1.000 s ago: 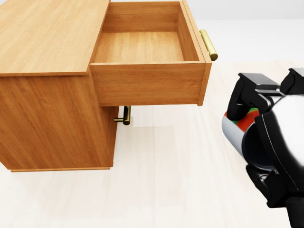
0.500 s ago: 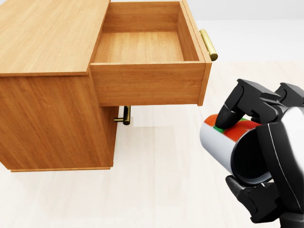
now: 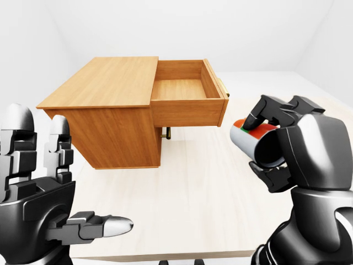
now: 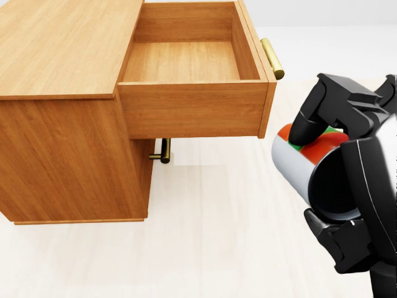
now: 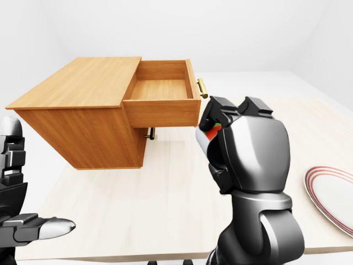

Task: Put the ketchup in the top drawer of the cabinet.

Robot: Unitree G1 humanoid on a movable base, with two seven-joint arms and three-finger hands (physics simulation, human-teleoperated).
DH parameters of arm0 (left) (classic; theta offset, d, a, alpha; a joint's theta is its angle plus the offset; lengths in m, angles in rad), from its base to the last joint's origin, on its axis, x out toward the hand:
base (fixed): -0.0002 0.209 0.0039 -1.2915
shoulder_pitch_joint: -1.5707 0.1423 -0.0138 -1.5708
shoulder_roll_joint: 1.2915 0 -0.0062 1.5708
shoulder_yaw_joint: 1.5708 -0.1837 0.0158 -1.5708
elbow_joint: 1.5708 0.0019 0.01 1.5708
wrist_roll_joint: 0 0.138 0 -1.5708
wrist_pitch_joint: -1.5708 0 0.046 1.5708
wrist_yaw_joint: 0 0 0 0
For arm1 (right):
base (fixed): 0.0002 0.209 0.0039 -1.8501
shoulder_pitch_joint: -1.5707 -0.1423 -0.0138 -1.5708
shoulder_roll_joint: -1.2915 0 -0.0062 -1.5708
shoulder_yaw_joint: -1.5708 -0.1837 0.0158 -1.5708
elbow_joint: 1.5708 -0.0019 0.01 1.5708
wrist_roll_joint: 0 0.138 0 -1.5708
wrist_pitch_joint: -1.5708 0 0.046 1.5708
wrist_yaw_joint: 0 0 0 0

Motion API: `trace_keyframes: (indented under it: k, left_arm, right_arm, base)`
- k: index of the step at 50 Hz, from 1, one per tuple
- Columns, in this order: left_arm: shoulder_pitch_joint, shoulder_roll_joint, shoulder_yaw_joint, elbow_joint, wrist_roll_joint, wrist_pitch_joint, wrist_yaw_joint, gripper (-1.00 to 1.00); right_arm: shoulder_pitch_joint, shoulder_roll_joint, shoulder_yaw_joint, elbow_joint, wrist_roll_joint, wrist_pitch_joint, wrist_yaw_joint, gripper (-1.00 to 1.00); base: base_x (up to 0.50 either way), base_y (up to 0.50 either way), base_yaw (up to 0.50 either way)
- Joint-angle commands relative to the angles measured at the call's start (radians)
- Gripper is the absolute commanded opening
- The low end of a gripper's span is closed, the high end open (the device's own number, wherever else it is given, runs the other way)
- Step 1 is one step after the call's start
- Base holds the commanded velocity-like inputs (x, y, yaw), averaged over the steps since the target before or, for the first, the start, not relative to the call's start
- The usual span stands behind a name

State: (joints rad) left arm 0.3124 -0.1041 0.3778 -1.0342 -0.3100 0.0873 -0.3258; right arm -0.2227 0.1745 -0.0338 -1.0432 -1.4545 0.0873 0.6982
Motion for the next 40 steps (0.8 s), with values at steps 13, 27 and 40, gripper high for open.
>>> trace_keyframes:
  k: [13,27,40]
  left_arm:
    - [-0.013,0.002,0.022,-0.005,-0.014,0.0,0.001,1.0]
    - [-0.017,0.005,0.026,-0.006,-0.018,0.0,0.005,1.0]
    - [-0.02,0.008,0.021,0.005,-0.014,0.0,0.008,1.0]
  right_arm:
    - [-0.624,-0.82,0.265,0.242,0.203,0.0,0.0,-1.0]
    - [-1.058,-0.651,0.149,0.766,0.257,0.0,0.0,-1.0]
    - [-1.243,-0.543,-0.028,1.129,0.198,0.0,0.0,-1.0]
  base:
    - [0.0,0.0,0.0]
    - [0.0,0.0,0.0]
    - [0.0,0.0,0.0]
